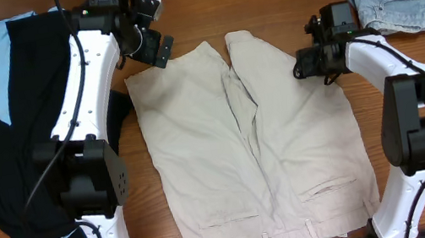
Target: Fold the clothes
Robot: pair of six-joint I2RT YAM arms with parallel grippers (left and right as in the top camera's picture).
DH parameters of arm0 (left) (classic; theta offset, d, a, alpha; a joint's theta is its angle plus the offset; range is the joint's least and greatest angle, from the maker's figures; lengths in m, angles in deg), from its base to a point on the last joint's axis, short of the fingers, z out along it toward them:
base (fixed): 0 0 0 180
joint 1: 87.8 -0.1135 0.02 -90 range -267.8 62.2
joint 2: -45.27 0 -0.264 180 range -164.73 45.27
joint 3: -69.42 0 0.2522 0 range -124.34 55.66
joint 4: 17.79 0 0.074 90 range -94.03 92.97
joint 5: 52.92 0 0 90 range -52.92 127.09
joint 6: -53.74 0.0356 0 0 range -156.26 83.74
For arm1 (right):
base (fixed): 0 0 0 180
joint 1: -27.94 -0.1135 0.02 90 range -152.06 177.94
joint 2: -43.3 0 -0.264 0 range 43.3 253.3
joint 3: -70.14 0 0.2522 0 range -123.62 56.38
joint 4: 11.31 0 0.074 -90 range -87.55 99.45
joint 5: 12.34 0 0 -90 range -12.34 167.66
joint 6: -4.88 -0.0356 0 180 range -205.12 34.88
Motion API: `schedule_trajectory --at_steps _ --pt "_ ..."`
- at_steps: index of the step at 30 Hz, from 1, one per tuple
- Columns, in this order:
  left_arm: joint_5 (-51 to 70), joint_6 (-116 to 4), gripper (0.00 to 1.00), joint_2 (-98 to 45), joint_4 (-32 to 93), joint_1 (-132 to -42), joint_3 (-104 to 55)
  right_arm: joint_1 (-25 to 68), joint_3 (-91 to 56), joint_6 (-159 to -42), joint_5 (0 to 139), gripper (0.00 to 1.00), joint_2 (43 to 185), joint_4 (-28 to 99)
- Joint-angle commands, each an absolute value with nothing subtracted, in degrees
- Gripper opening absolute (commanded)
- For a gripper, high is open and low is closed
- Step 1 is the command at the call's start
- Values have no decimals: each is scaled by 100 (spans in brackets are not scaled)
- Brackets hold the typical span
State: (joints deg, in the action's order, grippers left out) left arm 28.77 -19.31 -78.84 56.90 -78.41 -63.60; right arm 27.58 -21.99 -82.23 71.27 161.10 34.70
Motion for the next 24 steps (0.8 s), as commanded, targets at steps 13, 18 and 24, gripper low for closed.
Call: schedule_trajectory --at_steps 13,18,24 --pt "2824 -1867 100 -7880 5700 -7850 -6397 2817 -3006 -8164 6908 4 15825 4812" --pt "2824 -1870 100 -7880 5696 -7850 -6397 2384 -3390 -8220 6897 4 15559 5643" --pt "2822 -1946 100 -7880 5628 -7850 -6397 1254 -3322 -8664 6915 4 15561 6121"
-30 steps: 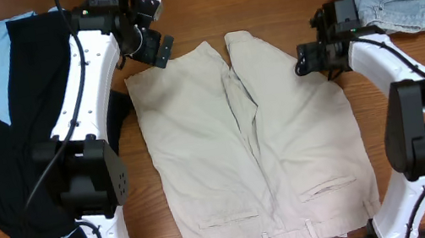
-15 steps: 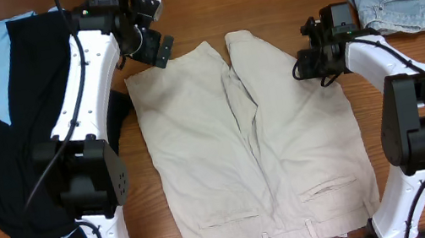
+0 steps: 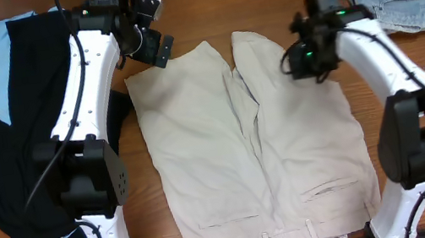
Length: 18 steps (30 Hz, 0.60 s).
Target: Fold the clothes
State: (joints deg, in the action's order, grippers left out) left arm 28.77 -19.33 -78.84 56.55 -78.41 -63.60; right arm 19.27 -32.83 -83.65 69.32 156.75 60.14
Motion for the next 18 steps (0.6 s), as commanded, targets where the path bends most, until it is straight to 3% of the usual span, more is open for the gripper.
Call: schedule_trajectory --at_steps 1,4,5,7,8,12,18 --pt "2820 -1968 100 -7880 5615 -7850 -6397 1003 -3320 -8714 6924 4 15561 6178" --pt "2809 -1977 100 -7880 5591 -7846 -6397 295 -3277 -8765 7077 12 15561 6312" --pt "2809 -1977 100 -7880 5587 -7846 -6397 102 -3257 -8826 7184 22 15561 6360" --pt "2809 -1977 100 -7880 5591 -7846 -6397 -296 -3183 -8835 7337 58 15561 6458" --pt "2811 -1974 100 -7880 5591 -7848 -6397 -431 -3169 -8837 7413 66 15561 6489" --pt "2811 -1974 100 -7880 5589 -7852 -6397 -671 -3233 -9119 7951 74 15519 6502" --pt "2811 -1974 100 -7880 5576 -7852 -6397 -16 -3554 -9291 8104 75 15196 6436"
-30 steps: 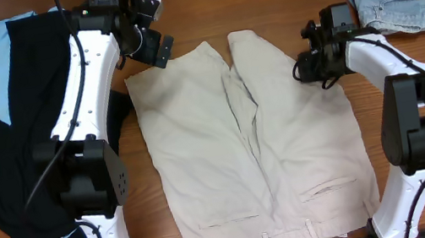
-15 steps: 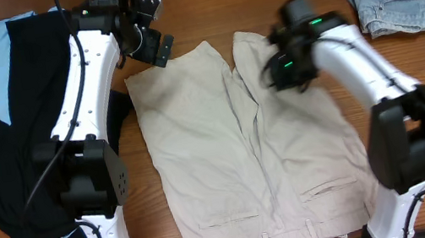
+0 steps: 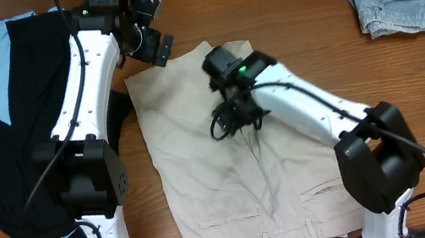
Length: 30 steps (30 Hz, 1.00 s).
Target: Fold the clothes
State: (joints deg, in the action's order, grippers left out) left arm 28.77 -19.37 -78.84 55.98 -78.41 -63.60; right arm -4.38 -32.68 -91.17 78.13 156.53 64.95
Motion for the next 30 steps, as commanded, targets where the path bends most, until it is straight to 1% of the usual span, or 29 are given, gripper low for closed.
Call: schedule_trajectory --at_steps 1,4,7,10,13,15,20,28,29,30 --pt "2811 -1974 100 -7880 5574 -7852 -6397 209 -3591 -9289 8104 76 15111 6347" --pt "2809 -1974 100 -7880 5576 -7852 -6397 778 -3596 -9278 8043 87 15008 6049" --pt "2811 -1974 100 -7880 5576 -7852 -6397 1398 -3532 -8961 7269 91 15063 5697" --pt "2809 -1974 100 -7880 5571 -7852 -6397 1877 -3384 -8760 6425 91 15229 5383" --pt "2809 -1974 100 -7880 5552 -7852 -6397 2109 -3353 -8529 5968 91 15589 5350" --pt "2809 -1974 100 -7880 5547 -7852 -6397 2155 -3353 -8341 5717 91 15830 5341" --pt "2811 -1972 100 -7880 5550 -7852 -6397 2142 -3353 -8312 5381 91 16378 5201" --pt "2809 -1972 100 -7880 5550 -7852 -6397 2139 -3353 -8312 4753 91 16752 4935" --pt "2809 -1972 100 -7880 5550 -7852 -6397 2131 -3353 -8312 4729 88 16765 4924" --pt "2809 -1972 100 -7880 5550 -7852 -6397 2122 -3353 -8314 4727 83 16767 4924"
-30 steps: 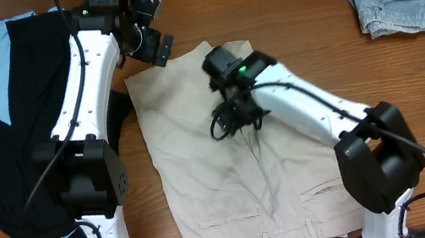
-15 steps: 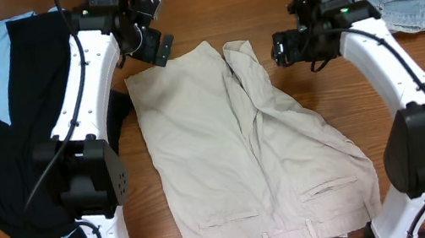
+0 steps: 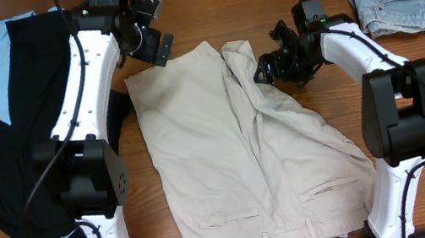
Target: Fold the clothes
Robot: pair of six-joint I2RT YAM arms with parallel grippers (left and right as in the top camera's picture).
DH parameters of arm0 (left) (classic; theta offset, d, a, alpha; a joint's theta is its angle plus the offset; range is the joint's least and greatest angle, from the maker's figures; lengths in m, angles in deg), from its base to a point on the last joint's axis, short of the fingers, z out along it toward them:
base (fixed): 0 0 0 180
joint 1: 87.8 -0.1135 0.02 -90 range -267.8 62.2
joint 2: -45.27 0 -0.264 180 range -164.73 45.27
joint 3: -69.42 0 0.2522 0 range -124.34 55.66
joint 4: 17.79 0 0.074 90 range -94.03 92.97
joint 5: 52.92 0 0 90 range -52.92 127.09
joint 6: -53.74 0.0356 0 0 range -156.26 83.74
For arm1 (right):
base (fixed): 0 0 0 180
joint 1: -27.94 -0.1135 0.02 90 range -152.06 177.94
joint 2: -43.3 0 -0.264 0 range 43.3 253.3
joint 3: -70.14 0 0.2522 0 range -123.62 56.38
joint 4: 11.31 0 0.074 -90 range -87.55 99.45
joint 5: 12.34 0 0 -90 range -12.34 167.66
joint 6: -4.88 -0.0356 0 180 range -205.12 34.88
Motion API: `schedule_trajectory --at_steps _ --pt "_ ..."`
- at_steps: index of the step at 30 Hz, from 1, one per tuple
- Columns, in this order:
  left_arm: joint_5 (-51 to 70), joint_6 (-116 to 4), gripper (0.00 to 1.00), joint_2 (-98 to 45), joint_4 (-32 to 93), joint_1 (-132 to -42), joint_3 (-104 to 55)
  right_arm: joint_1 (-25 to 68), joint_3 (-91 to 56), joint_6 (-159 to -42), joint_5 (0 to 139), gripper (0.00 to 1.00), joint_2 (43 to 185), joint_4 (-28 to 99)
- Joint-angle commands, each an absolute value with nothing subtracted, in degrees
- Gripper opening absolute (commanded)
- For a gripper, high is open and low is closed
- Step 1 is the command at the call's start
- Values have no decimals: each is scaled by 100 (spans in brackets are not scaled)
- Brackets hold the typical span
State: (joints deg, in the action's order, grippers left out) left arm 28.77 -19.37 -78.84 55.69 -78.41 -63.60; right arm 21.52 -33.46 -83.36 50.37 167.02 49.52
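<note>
Beige shorts (image 3: 201, 155) lie flat in the middle of the table, waistband toward the front edge. Their right leg (image 3: 282, 125) is rumpled and narrowed, its outer edge running diagonally. My right gripper (image 3: 266, 70) sits at the upper outer edge of that leg, touching or just above the cloth; its jaws cannot be made out. My left gripper (image 3: 160, 48) hovers open by the far left corner of the left leg, holding nothing.
Folded blue jeans lie at the far right corner. A black garment sprawls over a light blue one on the left side. Bare wooden table (image 3: 415, 104) shows to the right of the shorts.
My right arm has gone from over the middle of the shorts back to the right leg's upper outer edge. That leg now lies rumpled with a slanted edge. The left arm is unchanged.
My right gripper first stood at the right leg's outer edge with the shorts spread wide. It then was higher over that edge, then over the shorts' middle with the leg drawn inward. Now it is back at the right, the leg narrower and creased. My left arm stayed put.
</note>
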Motion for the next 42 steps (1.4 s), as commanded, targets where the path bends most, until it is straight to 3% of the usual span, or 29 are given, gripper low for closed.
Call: schedule_trajectory --at_steps 1,7,11,12,22,26,28,39,42 --pt "2809 -1972 100 -7880 5550 -7852 -6397 2113 -3353 -8312 4703 76 16767 4919" --pt "2809 -1972 100 -7880 5550 -7852 -6397 2122 -3373 -8314 4712 26 16761 4904" --pt "2809 -1972 100 -7880 5550 -7852 -6397 2196 -3532 -8314 4876 5 16730 5011" --pt "2809 -1972 100 -7880 5550 -7852 -6397 2220 -3617 -8317 4941 4 16719 5081" --pt "2805 -1974 100 -7880 5550 -7852 -6397 2428 -4485 -8314 5363 5 16411 5850" --pt "2770 -1977 100 -7880 5550 -7846 -6397 2329 -4295 -8314 5370 54 16475 5962" --pt "2684 -1974 100 -7880 5550 -7843 -6397 2214 -4122 -8317 5512 60 16501 5881" --pt "2654 -1972 99 -7880 5547 -7846 -6397 1602 -3272 -8837 6524 63 16667 5162" --pt "2654 -1972 100 -7880 5539 -7846 -6397 1567 -3154 -8841 6578 59 16669 5046"
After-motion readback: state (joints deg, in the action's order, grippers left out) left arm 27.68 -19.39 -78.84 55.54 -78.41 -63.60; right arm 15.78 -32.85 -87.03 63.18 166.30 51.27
